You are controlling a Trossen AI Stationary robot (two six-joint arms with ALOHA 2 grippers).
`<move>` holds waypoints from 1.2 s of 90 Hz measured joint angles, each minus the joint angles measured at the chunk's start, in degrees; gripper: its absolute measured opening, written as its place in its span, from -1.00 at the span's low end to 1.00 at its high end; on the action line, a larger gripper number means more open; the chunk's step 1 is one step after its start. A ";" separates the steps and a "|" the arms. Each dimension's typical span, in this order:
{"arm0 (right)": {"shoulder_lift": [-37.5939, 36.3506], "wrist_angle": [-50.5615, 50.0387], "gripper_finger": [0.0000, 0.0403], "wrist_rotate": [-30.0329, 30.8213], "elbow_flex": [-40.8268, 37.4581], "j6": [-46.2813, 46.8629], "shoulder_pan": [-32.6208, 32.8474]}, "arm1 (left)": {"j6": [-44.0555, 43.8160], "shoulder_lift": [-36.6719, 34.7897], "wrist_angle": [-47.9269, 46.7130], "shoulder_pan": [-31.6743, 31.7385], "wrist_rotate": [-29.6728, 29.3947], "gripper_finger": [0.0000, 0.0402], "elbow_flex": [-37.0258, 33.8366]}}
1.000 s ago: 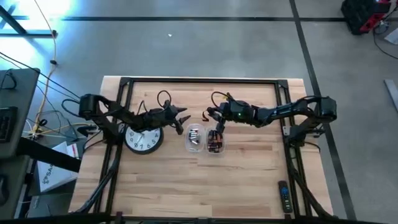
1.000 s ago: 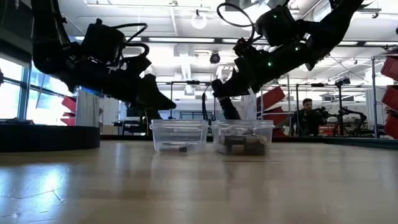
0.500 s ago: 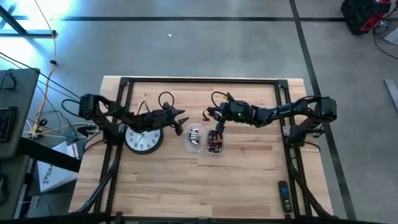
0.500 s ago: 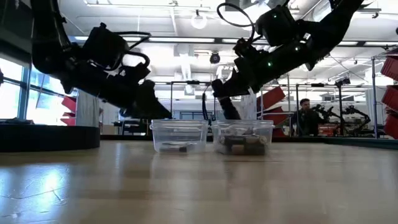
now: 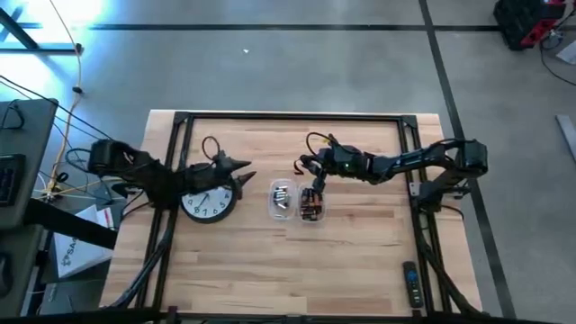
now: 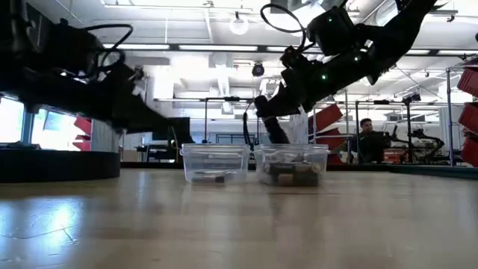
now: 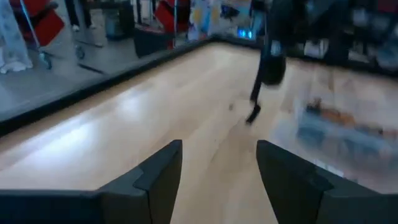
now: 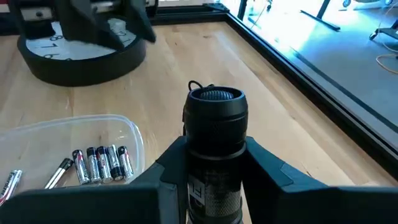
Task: Insert battery
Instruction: Move the black flashlight to the top center of the table
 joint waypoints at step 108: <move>0.00 1.28 -0.62 1.33 0.02 -1.29 0.15 | 10.36 0.11 -5.88 -3.87 -0.22 -0.05 -0.40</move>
